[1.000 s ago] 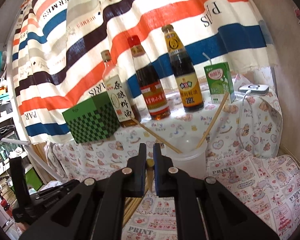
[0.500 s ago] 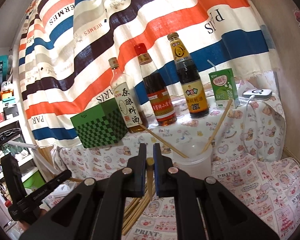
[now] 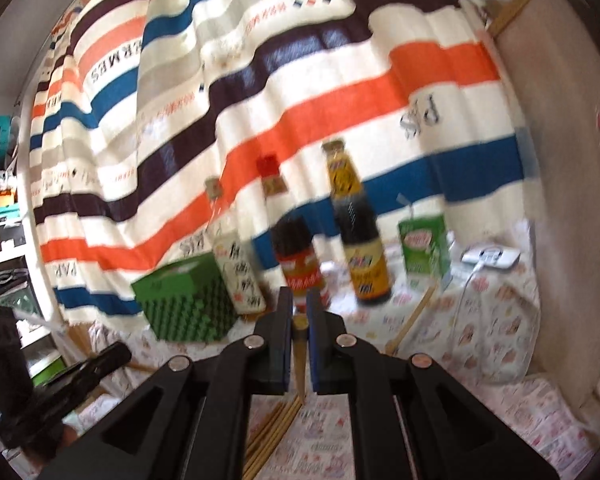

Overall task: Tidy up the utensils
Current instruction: 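Carry both held chopsticks over the clear plastic cup, then open both grippers to drop the chopsticks into the cup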

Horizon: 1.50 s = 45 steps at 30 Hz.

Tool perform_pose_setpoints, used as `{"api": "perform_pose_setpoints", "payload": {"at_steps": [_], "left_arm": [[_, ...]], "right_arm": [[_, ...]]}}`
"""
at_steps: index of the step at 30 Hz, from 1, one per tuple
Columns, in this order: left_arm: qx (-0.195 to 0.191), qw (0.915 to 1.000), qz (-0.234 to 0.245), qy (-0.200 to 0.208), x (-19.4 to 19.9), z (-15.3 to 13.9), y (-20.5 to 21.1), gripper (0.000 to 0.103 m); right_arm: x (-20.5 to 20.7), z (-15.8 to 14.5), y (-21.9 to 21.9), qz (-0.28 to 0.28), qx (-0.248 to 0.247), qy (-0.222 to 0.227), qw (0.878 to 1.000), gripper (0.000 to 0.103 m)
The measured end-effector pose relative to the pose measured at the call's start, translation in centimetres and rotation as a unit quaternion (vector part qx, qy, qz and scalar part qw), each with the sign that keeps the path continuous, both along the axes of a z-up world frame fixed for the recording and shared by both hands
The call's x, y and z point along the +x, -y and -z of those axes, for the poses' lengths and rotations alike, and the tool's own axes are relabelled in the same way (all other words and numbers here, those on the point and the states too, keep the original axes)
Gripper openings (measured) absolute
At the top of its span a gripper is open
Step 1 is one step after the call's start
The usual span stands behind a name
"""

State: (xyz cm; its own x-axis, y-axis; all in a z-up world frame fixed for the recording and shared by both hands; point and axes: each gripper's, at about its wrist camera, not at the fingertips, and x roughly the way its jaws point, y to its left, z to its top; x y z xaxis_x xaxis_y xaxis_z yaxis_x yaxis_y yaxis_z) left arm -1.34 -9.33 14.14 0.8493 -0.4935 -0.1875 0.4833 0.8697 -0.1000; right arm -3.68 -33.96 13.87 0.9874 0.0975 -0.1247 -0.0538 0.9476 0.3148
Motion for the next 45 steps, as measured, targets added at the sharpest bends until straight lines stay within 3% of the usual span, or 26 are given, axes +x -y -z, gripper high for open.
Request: {"api": "perform_pose_setpoints", "payload": {"at_steps": [3, 10, 15, 18, 23, 26, 29, 31, 33, 35, 37, 41, 45], "left_arm": [[0.002, 1.0000, 0.008, 0.004, 0.2, -1.3, 2.2, 0.006], [0.017, 0.9996, 0.023, -0.001, 2.4, -1.4, 6.1, 0.006], [0.042, 0.9980, 0.009, -0.047, 6.3, 0.9, 7.4, 0.006], [0.033, 0.9968, 0.006, -0.073, 8.1, 1.7, 7.5, 0.006], [0.036, 0.9950, 0.014, -0.092, 9.6, 2.6, 8.8, 0.006], [0.039, 0.9925, 0.044, -0.107, 10.2, 3.6, 9.5, 0.006], [0.066, 0.9920, 0.028, -0.104, 10.5, 4.5, 10.2, 0.007], [0.058, 0.9921, 0.027, -0.108, 10.6, 4.7, 10.1, 0.007], [0.055, 0.9923, 0.023, -0.108, 10.7, 4.6, 10.1, 0.007], [0.055, 0.9926, 0.014, -0.107, 10.8, 4.6, 10.0, 0.009], [0.050, 0.9927, 0.007, -0.110, 10.8, 4.7, 9.6, 0.014], [0.031, 0.9944, -0.030, -0.097, 10.3, 4.6, 7.6, 0.037], [0.021, 0.9944, -0.056, -0.087, 9.6, 4.2, 5.1, 0.056]], "right_arm": [[0.2, -0.7, 0.7, 0.045, -0.011, 0.014, 0.999, 0.006], [3.0, 1.2, 3.5, 0.058, 0.034, -0.008, 0.998, 0.006], [4.8, 4.6, 5.1, 0.035, 0.118, -0.040, 0.992, 0.006], [5.8, 5.4, 4.3, 0.041, 0.081, -0.055, 0.994, 0.006], [7.4, 7.0, 4.8, 0.027, 0.093, -0.090, 0.991, 0.006], [7.9, 7.6, 5.0, 0.018, 0.092, -0.100, 0.991, 0.007], [8.1, 7.9, 5.2, 0.018, 0.089, -0.111, 0.990, 0.007], [8.4, 8.1, 5.2, 0.015, 0.092, -0.119, 0.989, 0.008], [8.7, 8.4, 5.1, 0.016, 0.087, -0.130, 0.987, 0.013], [8.9, 8.5, 4.8, 0.019, 0.076, -0.139, 0.987, 0.035], [9.1, 8.6, 4.2, 0.014, 0.052, -0.149, 0.987, 0.039], [9.1, 8.6, 3.3, 0.010, 0.030, -0.155, 0.987, 0.064], [9.3, 8.9, 2.7, -0.005, 0.023, -0.164, 0.986, 0.080]]}}
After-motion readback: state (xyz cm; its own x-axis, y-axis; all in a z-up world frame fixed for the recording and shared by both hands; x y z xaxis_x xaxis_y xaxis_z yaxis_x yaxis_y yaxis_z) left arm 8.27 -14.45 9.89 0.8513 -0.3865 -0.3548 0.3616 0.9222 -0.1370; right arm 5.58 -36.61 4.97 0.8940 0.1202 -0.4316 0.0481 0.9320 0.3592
